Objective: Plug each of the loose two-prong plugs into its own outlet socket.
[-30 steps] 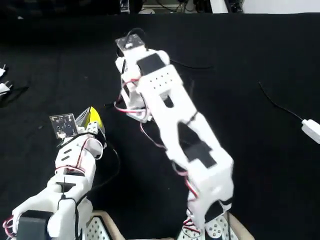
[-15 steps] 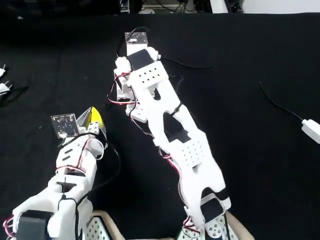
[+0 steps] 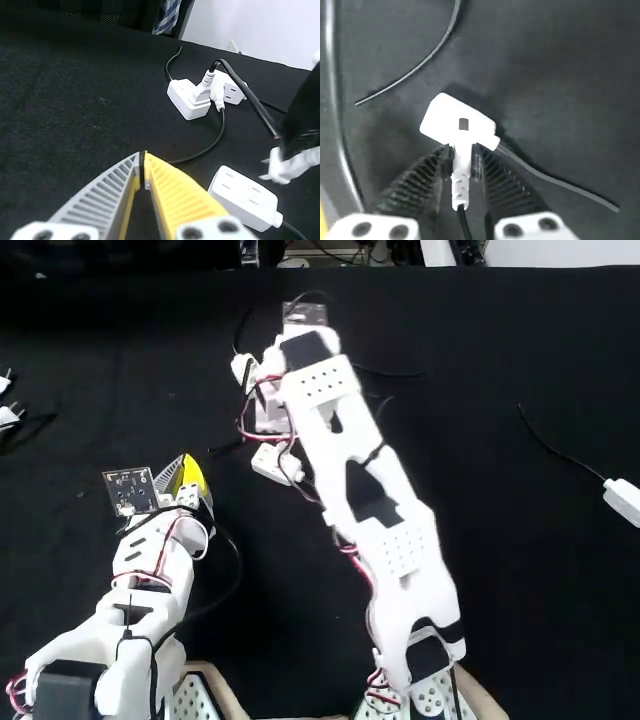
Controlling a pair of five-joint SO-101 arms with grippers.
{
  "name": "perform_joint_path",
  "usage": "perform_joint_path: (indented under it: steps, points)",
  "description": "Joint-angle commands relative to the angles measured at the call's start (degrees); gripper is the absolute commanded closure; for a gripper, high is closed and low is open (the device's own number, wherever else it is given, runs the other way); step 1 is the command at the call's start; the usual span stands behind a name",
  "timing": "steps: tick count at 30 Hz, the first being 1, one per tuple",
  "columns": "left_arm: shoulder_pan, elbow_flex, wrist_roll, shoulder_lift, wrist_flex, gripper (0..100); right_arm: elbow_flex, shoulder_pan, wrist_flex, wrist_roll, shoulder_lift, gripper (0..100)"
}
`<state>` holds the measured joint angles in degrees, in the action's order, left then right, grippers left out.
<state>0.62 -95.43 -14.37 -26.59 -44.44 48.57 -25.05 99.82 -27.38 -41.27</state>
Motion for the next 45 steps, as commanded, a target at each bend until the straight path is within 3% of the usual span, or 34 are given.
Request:
perform_joint_path:
  steps: [1,8,16,31,36,45]
  points:
    - [0.66,-0.92,-0.18,-0.09,0.26,97,-0.13,0.0,1.23,-0.79,4.97,98.6]
    - [0.66,-0.92,-0.18,-0.09,0.26,97,-3.03,-4.04,1.32,-2.02,7.6,98.5]
    - [0.66,-0.92,-0.53,-0.09,0.26,97,-9.71,-5.71,0.09,-19.52,10.07,98.6]
    - [0.13,-0.92,-0.26,-0.09,0.26,97,-10.24,-3.43,-8.53,-19.87,9.71,98.5]
    - [-0.13,-0.92,-0.18,-0.18,3.08,97,-10.33,-3.34,-9.23,-23.38,9.36,98.6]
    - [-6.02,-0.92,-0.09,-0.7,5.1,97,-9.71,-3.6,-8.97,-23.38,4.62,98.5]
